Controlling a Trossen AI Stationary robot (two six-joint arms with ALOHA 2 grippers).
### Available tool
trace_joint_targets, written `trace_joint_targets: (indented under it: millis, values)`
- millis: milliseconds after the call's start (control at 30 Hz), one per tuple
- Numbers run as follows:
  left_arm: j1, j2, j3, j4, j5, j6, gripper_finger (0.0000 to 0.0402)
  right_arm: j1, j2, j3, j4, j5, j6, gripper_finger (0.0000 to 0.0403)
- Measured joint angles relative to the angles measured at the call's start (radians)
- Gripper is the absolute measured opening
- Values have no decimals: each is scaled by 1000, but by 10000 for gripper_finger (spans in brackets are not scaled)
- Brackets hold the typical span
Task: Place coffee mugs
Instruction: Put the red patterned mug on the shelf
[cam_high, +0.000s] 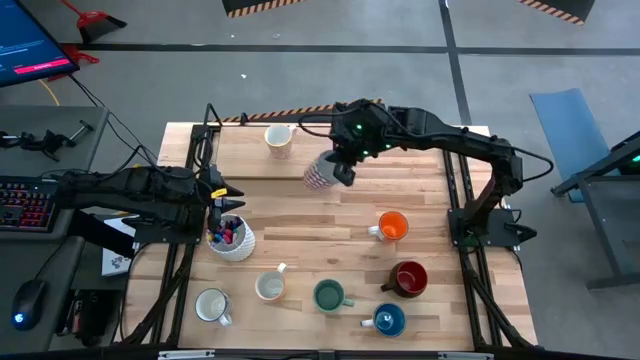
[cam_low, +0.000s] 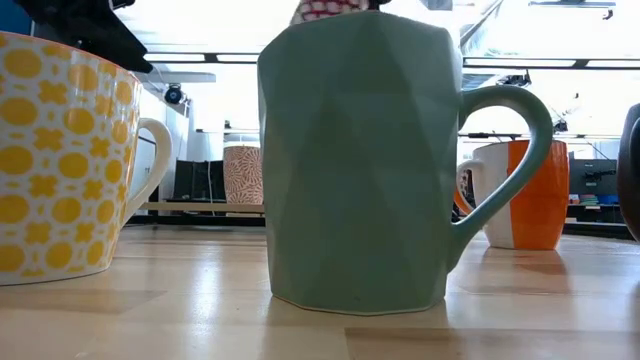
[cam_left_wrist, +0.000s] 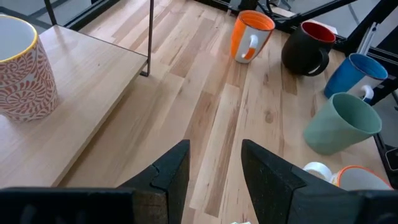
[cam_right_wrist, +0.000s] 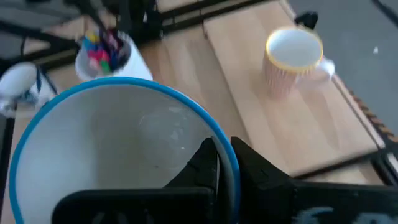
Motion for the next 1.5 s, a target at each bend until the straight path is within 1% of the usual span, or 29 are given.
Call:
trace_joint_targets:
  millis: [100, 300, 533, 867, 1033, 1300, 1500]
  values:
    - [0, 0, 0, 0, 0, -20, 133, -14, 46, 0, 41, -8, -16, 0]
    - [0, 0, 0, 0, -1, -26, 133, -42, 127, -2, 179, -16, -61, 0]
    - [0, 0, 0, 0, -1, -26, 133, -78, 173, -2, 234, -15, -95, 0]
    - [-1, 0, 0, 7, -1, -25, 133, -80, 265, -2, 242, -18, -157, 0]
    - [-1, 0, 0, 10, -1, -26, 133, -91, 303, -2, 246, 33, -197, 0]
    - [-1, 0, 0, 54, 0, -26, 133, -152, 320, -2, 240, 39, -225, 0]
    - [-1, 0, 0, 53, 3, -26, 133, -195, 341, -2, 183, 38, -227, 0]
